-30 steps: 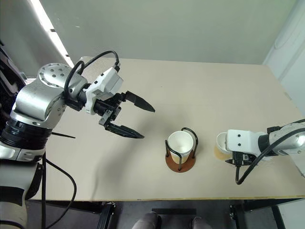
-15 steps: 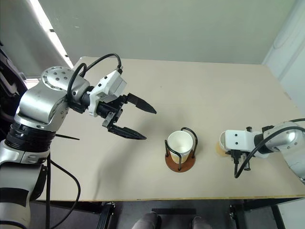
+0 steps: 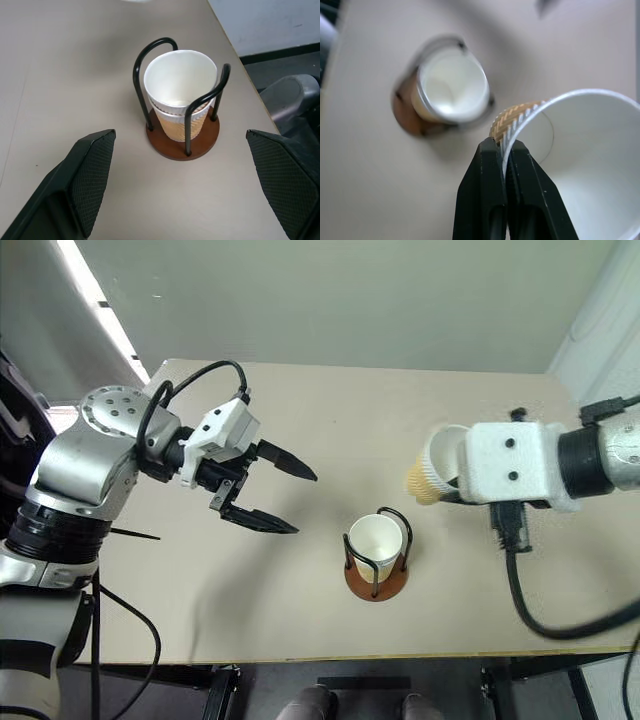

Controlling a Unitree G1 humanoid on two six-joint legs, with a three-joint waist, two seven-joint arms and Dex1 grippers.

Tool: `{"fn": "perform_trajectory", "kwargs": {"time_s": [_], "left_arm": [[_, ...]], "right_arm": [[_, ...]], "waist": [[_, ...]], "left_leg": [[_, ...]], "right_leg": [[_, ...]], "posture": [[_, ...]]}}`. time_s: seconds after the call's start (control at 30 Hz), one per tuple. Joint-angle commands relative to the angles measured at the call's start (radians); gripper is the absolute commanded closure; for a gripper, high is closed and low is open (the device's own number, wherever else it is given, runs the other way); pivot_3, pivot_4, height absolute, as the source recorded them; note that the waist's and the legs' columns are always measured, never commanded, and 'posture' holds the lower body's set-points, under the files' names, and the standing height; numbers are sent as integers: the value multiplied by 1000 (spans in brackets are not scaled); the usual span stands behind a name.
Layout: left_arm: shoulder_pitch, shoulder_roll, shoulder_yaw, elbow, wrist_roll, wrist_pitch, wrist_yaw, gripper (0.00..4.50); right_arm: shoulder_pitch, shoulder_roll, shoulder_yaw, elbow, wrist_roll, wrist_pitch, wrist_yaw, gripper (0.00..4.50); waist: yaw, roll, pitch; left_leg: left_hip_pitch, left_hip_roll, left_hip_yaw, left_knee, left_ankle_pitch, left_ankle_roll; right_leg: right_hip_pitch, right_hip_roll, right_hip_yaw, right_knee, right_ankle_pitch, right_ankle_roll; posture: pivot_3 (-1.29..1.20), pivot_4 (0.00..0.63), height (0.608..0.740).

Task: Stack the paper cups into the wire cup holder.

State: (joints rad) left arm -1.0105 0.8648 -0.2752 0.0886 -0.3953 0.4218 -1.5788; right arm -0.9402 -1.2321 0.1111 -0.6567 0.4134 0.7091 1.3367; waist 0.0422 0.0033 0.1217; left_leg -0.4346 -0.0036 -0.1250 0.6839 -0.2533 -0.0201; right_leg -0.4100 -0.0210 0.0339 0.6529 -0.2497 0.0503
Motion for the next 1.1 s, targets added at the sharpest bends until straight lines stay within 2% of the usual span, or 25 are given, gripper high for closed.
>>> {"fn": "perform_trajectory", "kwargs": {"time_s": [0.03, 0.4, 0.83, 1.1], "left_arm": [[-9, -2, 23, -9, 0, -23, -36, 0], [23, 39, 45, -62, -46, 17, -36, 0], [19, 40, 42, -60, -36, 23, -35, 0], [10, 37, 35, -63, -46, 26, -36, 0]], "right_arm": [[-18, 17, 60, -11, -30, -7, 3, 4470], [7, 68, 131, -16, -68, -56, 30, 4470], [-123, 168, 176, 2, -86, -48, 46, 4470], [-113, 178, 218, 26, -125, -72, 65, 4470]], "waist": [[0, 0, 0], [-1, 0, 0], [-4, 0, 0], [-4, 0, 0]], "left_leg": [[0, 0, 0, 0, 0, 0], [0, 0, 0, -1, 0, 0], [0, 0, 0, -2, 0, 0], [0, 0, -1, -2, 0, 0]], "right_leg": [[0, 0, 0, 0, 0, 0], [0, 0, 0, -1, 0, -1], [0, 0, 0, -2, 0, -1], [-1, 0, -1, -1, 0, -2]], "posture": [[0, 150, 740], [0, 150, 740], [0, 150, 740], [0, 150, 740]]}}
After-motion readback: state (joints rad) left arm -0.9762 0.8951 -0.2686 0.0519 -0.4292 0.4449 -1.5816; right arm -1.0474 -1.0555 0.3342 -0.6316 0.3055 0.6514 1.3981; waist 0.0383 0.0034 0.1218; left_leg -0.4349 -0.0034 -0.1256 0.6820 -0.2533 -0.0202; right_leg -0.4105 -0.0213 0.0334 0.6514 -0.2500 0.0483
